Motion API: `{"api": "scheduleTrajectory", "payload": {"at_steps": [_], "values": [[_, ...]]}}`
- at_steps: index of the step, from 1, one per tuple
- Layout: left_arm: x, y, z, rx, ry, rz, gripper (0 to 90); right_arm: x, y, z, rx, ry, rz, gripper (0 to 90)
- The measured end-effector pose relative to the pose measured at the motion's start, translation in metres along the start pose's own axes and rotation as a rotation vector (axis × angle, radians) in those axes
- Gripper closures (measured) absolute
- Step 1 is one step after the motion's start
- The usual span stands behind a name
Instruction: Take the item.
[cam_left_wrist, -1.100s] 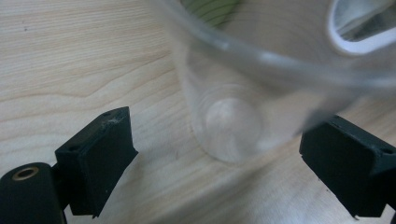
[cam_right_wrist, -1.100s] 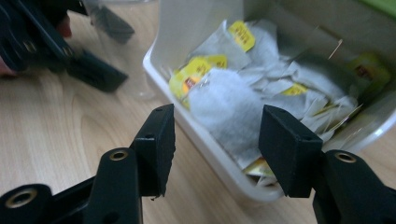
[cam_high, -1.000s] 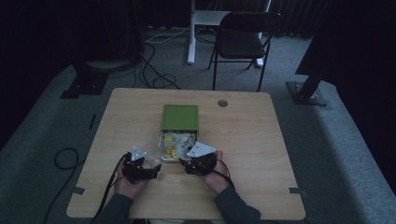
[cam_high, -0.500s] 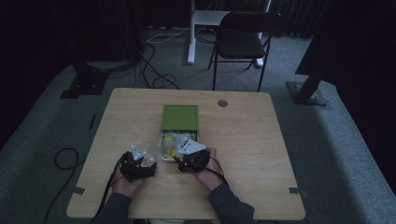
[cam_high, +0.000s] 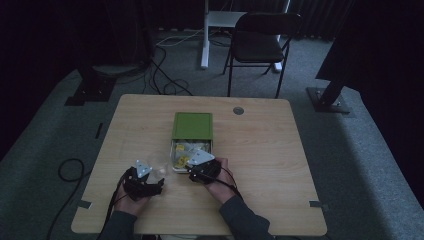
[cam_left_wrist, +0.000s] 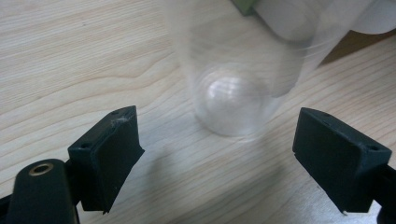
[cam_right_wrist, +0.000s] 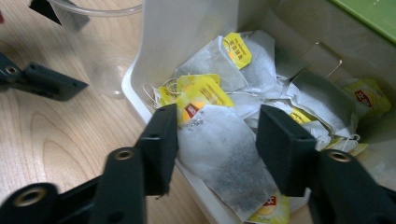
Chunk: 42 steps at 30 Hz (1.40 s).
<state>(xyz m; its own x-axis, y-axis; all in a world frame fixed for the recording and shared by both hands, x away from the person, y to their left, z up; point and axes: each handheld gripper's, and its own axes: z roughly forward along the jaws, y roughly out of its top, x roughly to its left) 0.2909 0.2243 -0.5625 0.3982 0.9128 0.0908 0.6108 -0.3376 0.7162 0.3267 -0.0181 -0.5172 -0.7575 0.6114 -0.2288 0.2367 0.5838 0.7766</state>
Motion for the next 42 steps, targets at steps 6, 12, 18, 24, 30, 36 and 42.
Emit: {"api": "scheduleTrajectory", "payload": {"at_steps": [6,12,18,24,30,36,42], "values": [[0.004,-0.004,-0.005,-0.003,0.014,-0.008,15.7,0.000,-0.001,-0.002,0.006,0.000,-0.015,62.3],[0.008,-0.006,-0.007,-0.003,0.024,-0.016,15.7,-0.001,-0.002,-0.005,-0.009,-0.007,-0.015,74.8],[0.011,-0.007,-0.008,-0.001,0.028,-0.027,16.0,-0.004,-0.002,-0.011,-0.037,-0.033,-0.005,89.7],[0.016,-0.009,-0.008,0.006,0.031,-0.036,16.1,-0.008,0.001,-0.020,-0.068,-0.049,0.006,90.0],[0.023,-0.012,-0.009,0.014,0.035,-0.053,16.0,-0.014,0.005,-0.027,-0.094,-0.039,0.031,90.0],[0.027,-0.014,-0.010,0.011,0.041,-0.059,16.1,-0.019,0.006,-0.031,-0.109,-0.020,0.041,90.0],[0.029,-0.015,-0.010,0.013,0.044,-0.060,16.1,-0.022,0.010,-0.035,-0.131,-0.002,0.046,90.0]]}}
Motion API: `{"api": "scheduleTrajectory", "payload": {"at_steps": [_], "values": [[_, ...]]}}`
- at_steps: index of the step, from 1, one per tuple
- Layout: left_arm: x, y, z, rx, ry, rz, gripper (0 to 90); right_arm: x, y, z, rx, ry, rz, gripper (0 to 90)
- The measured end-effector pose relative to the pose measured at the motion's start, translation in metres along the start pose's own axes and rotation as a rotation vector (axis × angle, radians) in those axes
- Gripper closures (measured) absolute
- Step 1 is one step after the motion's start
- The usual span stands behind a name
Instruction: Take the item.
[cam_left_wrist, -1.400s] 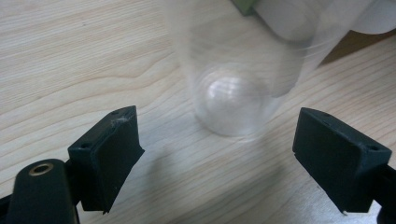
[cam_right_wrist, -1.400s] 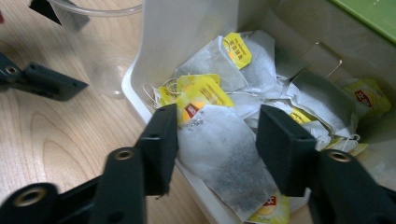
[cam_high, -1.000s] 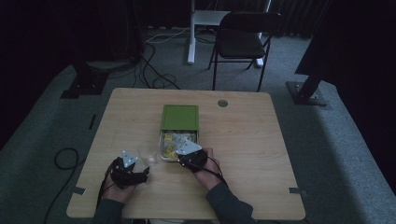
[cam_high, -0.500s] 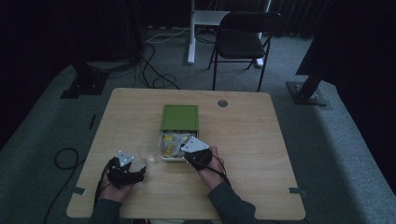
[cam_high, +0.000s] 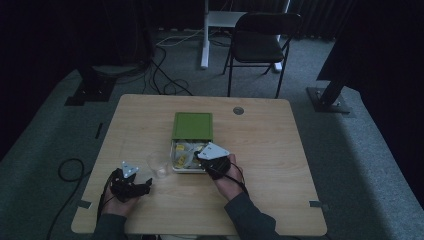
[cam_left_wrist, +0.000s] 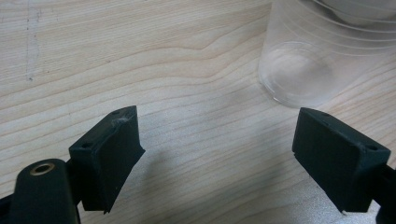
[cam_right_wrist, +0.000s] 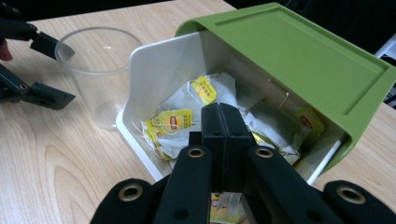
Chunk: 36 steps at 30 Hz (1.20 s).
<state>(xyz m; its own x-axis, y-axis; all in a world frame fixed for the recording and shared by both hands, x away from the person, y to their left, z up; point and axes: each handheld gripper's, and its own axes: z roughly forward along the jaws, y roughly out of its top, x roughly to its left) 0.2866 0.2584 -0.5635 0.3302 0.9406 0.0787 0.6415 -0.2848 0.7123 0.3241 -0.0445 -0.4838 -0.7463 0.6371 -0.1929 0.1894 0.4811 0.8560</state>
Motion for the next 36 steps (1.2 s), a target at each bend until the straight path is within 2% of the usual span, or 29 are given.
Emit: {"api": "scheduleTrajectory", "payload": {"at_steps": [8,13,24,31,36], "values": [[0.005,-0.002,0.001,0.007,-0.004,0.000,16.1,-0.002,0.006,-0.003,-0.022,0.027,0.016,90.0],[0.009,-0.003,0.001,0.003,-0.005,-0.001,16.1,-0.002,0.010,-0.005,-0.029,0.030,0.007,90.0],[0.012,-0.004,0.005,0.031,-0.001,-0.005,16.0,0.001,0.019,-0.008,-0.044,0.044,-0.003,90.0],[0.020,-0.004,0.007,0.033,-0.003,-0.031,16.1,0.003,0.025,-0.009,-0.049,0.053,-0.015,90.0],[0.024,-0.005,0.007,0.029,-0.020,-0.051,16.0,0.004,0.028,-0.009,-0.053,0.063,-0.009,90.0]]}}
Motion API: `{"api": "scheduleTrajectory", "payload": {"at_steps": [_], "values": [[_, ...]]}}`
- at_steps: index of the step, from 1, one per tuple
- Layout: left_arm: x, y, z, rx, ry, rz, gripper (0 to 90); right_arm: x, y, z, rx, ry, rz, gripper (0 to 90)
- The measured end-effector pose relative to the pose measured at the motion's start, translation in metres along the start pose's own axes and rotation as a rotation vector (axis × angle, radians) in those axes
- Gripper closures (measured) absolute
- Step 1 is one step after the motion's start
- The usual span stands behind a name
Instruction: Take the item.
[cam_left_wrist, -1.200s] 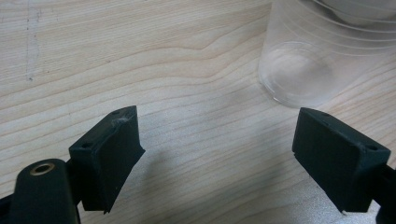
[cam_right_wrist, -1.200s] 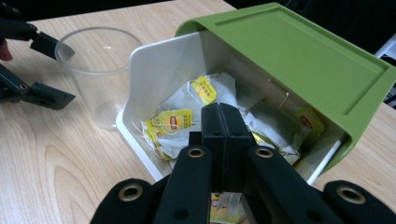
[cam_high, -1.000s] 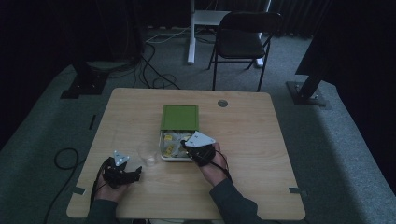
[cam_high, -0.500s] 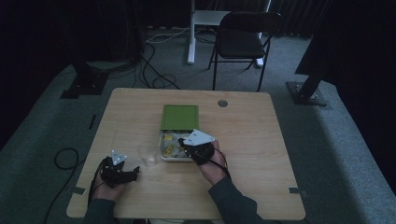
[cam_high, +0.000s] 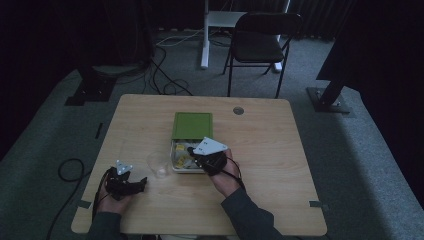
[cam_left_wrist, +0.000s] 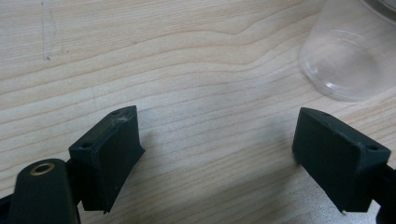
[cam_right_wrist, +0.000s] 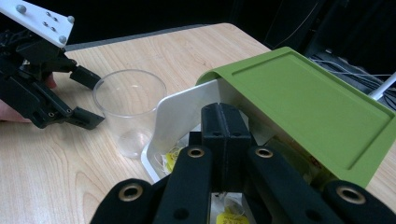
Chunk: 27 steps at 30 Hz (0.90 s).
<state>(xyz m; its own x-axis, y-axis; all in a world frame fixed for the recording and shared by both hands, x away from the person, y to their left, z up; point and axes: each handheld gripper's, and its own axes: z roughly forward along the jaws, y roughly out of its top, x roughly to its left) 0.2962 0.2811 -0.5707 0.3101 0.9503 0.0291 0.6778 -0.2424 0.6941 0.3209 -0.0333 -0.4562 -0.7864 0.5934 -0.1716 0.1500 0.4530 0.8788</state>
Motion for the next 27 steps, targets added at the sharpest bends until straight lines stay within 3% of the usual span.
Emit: {"api": "scheduleTrajectory", "payload": {"at_steps": [27], "values": [[0.000,-0.002,0.002,-0.031,-0.003,0.001,15.9,0.012,0.021,0.004,-0.032,0.049,-0.033,90.0]]}}
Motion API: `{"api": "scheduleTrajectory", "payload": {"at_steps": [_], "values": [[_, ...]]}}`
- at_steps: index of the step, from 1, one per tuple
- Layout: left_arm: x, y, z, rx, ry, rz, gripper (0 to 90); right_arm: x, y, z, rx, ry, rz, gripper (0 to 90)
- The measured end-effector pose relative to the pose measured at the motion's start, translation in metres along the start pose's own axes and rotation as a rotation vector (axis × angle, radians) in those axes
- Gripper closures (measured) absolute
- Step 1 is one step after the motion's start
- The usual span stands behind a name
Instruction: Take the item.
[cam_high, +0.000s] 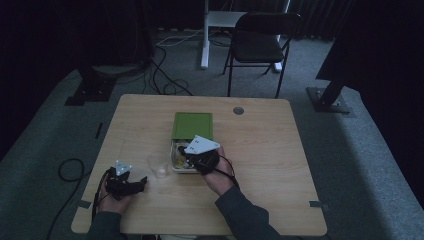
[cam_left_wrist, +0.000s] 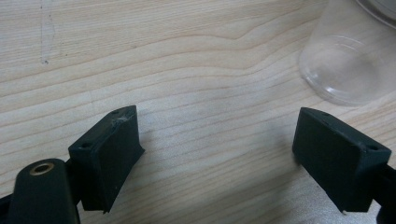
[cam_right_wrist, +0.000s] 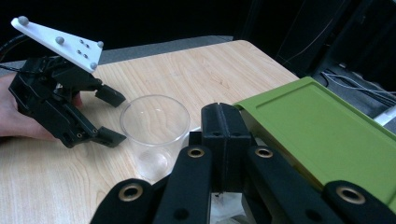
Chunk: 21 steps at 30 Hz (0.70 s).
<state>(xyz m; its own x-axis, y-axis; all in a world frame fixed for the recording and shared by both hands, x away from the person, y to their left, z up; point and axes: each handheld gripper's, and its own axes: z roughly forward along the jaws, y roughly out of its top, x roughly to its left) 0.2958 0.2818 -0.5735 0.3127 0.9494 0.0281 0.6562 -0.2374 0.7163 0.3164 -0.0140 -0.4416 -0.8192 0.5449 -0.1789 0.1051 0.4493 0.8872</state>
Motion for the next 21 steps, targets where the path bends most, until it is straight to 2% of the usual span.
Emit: {"api": "scheduleTrajectory", "payload": {"at_steps": [21], "values": [[0.000,0.000,0.000,-0.006,-0.002,0.002,16.0,0.008,0.016,0.009,-0.017,0.021,-0.029,90.0]]}}
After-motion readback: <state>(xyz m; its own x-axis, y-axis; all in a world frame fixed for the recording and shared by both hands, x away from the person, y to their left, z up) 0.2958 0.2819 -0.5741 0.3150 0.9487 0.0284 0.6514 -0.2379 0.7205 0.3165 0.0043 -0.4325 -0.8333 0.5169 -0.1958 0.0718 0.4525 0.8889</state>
